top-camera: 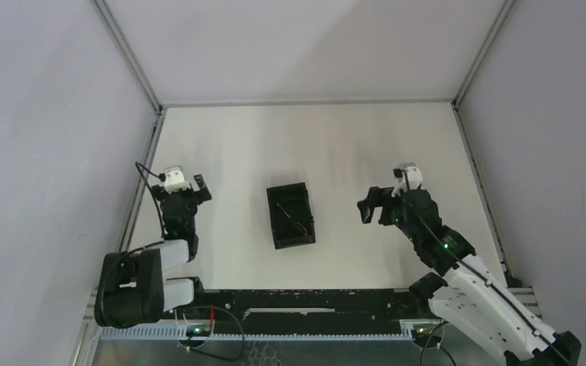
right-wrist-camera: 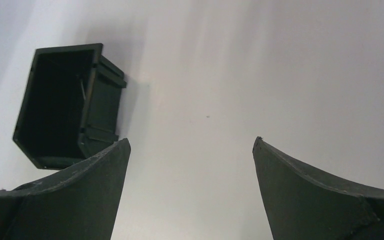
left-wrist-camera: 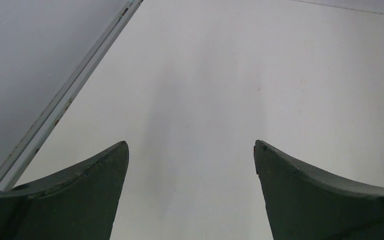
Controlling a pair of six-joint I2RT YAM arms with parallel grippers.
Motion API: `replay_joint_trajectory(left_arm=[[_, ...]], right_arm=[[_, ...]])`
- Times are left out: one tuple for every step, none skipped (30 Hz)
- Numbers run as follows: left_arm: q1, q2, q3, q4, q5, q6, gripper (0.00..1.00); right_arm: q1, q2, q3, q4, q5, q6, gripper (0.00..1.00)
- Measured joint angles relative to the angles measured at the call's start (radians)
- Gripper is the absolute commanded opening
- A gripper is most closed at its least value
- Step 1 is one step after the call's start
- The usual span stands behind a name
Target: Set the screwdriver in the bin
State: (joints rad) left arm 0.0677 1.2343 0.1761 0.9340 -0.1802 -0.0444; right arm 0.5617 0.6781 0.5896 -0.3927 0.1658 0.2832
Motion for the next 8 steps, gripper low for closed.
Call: replay_joint_trajectory(left_arm=[[0.0,0.0,0.0,0.0,0.0,0.0,1.0],[0.0,0.0,0.0,0.0,0.0,0.0,1.0],[0.0,0.0,0.0,0.0,0.0,0.0,1.0],[0.0,0.0,0.0,0.0,0.0,0.0,1.0],[0.0,0.0,0.0,0.0,0.0,0.0,1.0],[0.0,0.0,0.0,0.0,0.0,0.0,1.0],[0.0,0.0,0.0,0.0,0.0,0.0,1.0],[0.0,0.0,0.0,0.0,0.0,0.0,1.0]], right_arm=[[-0.016,-0.022,-0.026,0.002,-0.003,0.008,1.0],[-0.029,-0.036,-0.048,0.006,-0.006,0.016,1.0],[-0.038,-0.042,-0.068,0.013,-0.006,0.022,1.0],[-0.043,-0.043,-0.084,0.017,-0.006,0.028,1.0],[-0.046,-0.043,-0.097,0.019,-0.006,0.034,1.0],[-0.05,-0.042,-0.112,0.023,-0.006,0.041,1.0],[-0.051,-0.04,-0.123,0.025,-0.006,0.045,1.0],[-0.052,-0.038,-0.135,0.03,-0.008,0.048,1.0]])
